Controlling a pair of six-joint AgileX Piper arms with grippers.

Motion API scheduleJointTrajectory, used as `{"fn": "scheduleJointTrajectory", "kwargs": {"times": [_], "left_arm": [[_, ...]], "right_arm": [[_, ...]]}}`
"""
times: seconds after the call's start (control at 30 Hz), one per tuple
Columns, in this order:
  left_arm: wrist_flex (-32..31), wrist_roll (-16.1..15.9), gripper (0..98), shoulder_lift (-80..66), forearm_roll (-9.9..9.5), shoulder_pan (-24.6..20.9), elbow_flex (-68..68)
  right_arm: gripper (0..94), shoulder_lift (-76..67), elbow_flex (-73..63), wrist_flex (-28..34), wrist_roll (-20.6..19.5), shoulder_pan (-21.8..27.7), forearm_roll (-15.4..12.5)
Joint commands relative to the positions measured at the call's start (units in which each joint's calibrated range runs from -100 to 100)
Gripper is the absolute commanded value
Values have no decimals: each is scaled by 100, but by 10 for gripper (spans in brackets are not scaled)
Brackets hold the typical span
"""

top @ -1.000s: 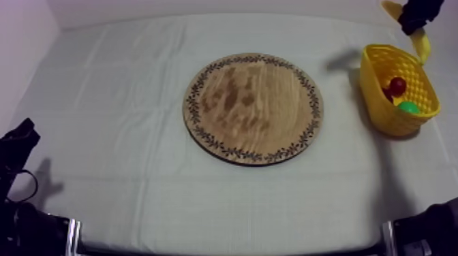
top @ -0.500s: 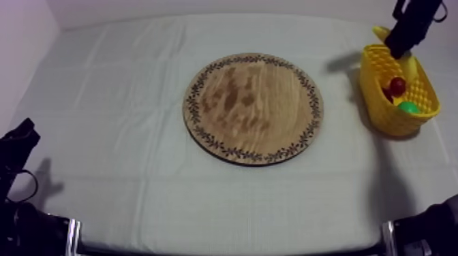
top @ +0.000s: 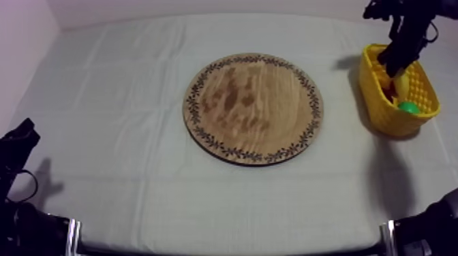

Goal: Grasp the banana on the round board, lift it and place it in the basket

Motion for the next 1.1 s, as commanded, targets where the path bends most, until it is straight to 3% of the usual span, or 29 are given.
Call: {"fn": "scheduleJointTrajectory", "kwargs": {"times": [0.0,0.2,0.37,0.57,0.8,1.07], "left_arm": [[0,-1,1,0,-2,1,3],[0,-2,1,0,-2,1,3],[0,-2,1,0,-2,1,3],[0,-2,1,0,-2,1,3],[0,-2,1,0,-2,1,3],[0,1,1,0,-2,1,3]], "right_arm": [[509,-1,83,-8,-10,4,13],[676,-60,242,-71,-59,3,41],[719,-248,290,-85,-43,-1,0],[673,-801,424,-97,87,-11,-179],[493,-1776,643,-88,166,-32,-492],[384,-3127,1426,-376,18,-275,-760]]}}
